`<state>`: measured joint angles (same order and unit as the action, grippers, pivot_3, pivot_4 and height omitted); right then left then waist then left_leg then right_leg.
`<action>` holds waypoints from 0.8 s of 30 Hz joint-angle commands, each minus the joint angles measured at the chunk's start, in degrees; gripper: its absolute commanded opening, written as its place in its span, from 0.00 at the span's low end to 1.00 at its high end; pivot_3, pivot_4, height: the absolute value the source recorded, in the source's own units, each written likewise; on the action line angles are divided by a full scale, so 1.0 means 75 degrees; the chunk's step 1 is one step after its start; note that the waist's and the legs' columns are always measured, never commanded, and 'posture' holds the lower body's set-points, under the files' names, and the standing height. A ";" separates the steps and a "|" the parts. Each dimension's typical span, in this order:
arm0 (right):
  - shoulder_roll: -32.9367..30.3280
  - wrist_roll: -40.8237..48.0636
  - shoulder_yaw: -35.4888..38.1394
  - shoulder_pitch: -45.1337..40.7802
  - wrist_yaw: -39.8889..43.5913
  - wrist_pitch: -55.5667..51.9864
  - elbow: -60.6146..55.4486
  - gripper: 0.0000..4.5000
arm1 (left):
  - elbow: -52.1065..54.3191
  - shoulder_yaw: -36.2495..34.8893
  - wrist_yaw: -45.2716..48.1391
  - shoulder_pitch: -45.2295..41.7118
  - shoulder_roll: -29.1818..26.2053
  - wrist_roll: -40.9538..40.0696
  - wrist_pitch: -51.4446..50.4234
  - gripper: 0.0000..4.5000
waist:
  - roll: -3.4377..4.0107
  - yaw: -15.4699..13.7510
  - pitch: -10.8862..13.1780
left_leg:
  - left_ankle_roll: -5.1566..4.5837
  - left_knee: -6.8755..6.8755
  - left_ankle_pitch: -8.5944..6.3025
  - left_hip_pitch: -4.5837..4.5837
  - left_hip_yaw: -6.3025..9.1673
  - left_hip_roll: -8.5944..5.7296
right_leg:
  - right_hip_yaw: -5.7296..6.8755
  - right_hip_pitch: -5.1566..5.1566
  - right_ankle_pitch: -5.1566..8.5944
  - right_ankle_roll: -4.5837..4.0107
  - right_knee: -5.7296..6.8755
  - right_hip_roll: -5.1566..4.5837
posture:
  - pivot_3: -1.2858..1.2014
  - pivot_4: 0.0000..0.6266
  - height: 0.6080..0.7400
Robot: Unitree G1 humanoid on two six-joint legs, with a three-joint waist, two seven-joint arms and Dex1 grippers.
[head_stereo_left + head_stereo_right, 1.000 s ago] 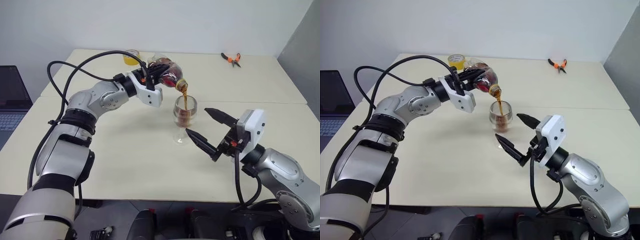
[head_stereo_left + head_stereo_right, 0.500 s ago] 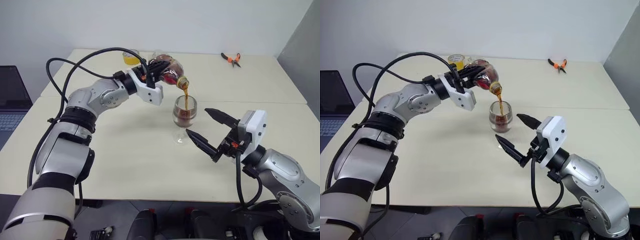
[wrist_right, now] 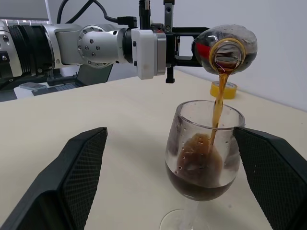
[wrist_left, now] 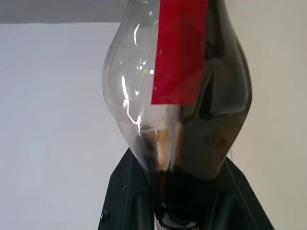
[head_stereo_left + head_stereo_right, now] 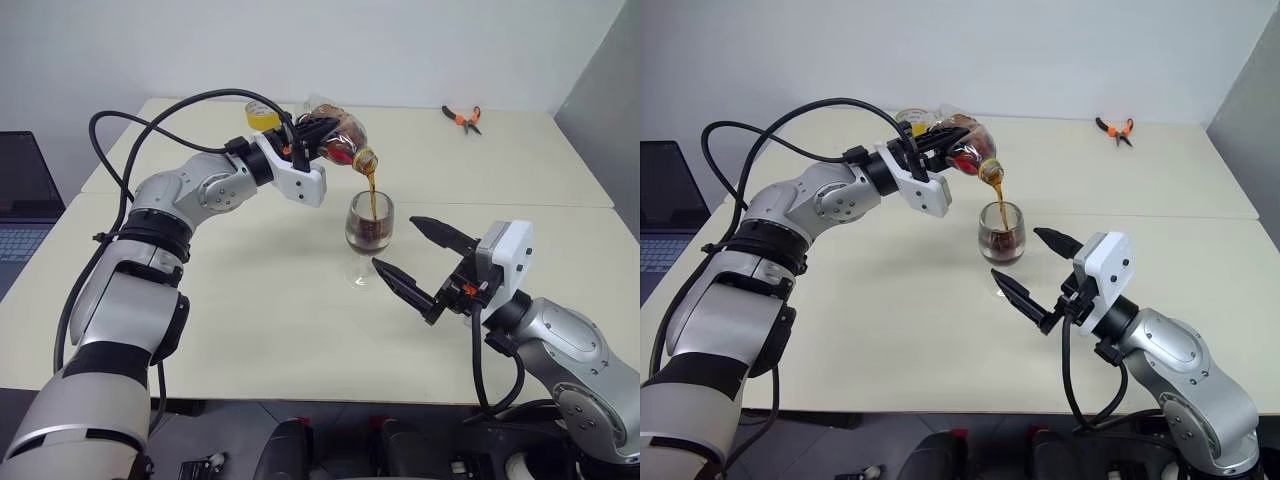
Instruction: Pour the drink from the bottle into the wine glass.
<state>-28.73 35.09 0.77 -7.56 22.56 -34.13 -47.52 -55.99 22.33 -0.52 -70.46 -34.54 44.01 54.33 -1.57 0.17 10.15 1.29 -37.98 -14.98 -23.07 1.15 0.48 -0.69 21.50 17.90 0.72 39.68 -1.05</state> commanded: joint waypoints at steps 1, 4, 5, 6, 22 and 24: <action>0.0022 0.0020 0.0071 -0.0026 0.0046 0.0186 -0.0173 1.00 | 0.0329 -0.0077 -0.0045 -0.0270 -0.0056 -0.0205 0.0058 0.14 | 0.0000 0.0000 0.0000 | 0.0000 0.0000 0.0000 0.0000 0.0000 0.0000 | 0.0000 0.0000 0.0000 0.0000 0.0000 0.0000 | 0.52 0.24 1.00; 0.0029 0.0022 0.0068 -0.0017 0.0036 0.0182 -0.0181 1.00 | 0.0405 -0.0128 0.0054 -0.0208 -0.0029 -0.0337 0.0069 0.14 | 0.0000 0.0000 0.0000 | 0.0000 0.0000 0.0000 0.0000 0.0000 0.0000 | 0.0000 0.0000 0.0000 0.0000 0.0001 0.0000 | 0.52 0.24 1.00; 0.0030 0.0024 0.0067 -0.0015 0.0036 0.0182 -0.0185 1.00 | 0.0442 -0.0148 0.0097 -0.0168 -0.0020 -0.0400 0.0074 0.14 | 0.0000 -0.0001 0.0000 | 0.0000 0.0000 0.0000 0.0000 0.0000 0.0000 | -0.0001 0.0000 0.0000 0.0000 0.0002 0.0000 | 0.52 0.24 1.00; 0.0028 0.0022 0.0067 -0.0016 0.0039 0.0185 -0.0184 1.00 | 0.0478 -0.0168 0.0155 -0.0119 -0.0006 -0.0476 0.0077 0.14 | 0.0000 -0.0001 0.0000 | 0.0000 0.0000 0.0000 0.0000 0.0000 0.0000 | -0.0001 0.0000 0.0000 0.0000 0.0002 0.0000 | 0.52 0.24 1.00; 0.0042 0.0046 0.0066 -0.0079 0.0094 0.0204 -0.0125 1.00 | 0.1032 -0.0408 0.0841 0.0683 0.0029 -0.1389 -0.0304 0.14 | 0.0000 0.0003 0.0000 | 0.0001 -0.0007 0.0001 0.0002 -0.0005 0.0001 | -0.0009 0.0007 0.0000 0.0000 0.0021 0.0000 | 0.52 0.24 1.00; 0.0047 0.0050 0.0068 -0.0095 0.0101 0.0202 -0.0119 1.00 | 0.1099 -0.0423 0.0914 0.0771 0.0040 -0.1495 -0.0348 0.14 | 0.0000 0.0003 0.0000 | 0.0001 -0.0007 0.0001 0.0002 -0.0006 0.0001 | -0.0010 0.0008 0.0000 0.0000 0.0023 0.0000 | 0.52 0.24 1.00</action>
<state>-28.67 35.10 0.75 -7.63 22.98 -34.09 -47.38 -50.17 21.49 6.24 -64.08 -34.09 35.33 52.05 -1.57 0.19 10.15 1.30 -38.03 -14.97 -23.05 1.10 0.49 -0.76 21.57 17.91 0.72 39.85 -1.05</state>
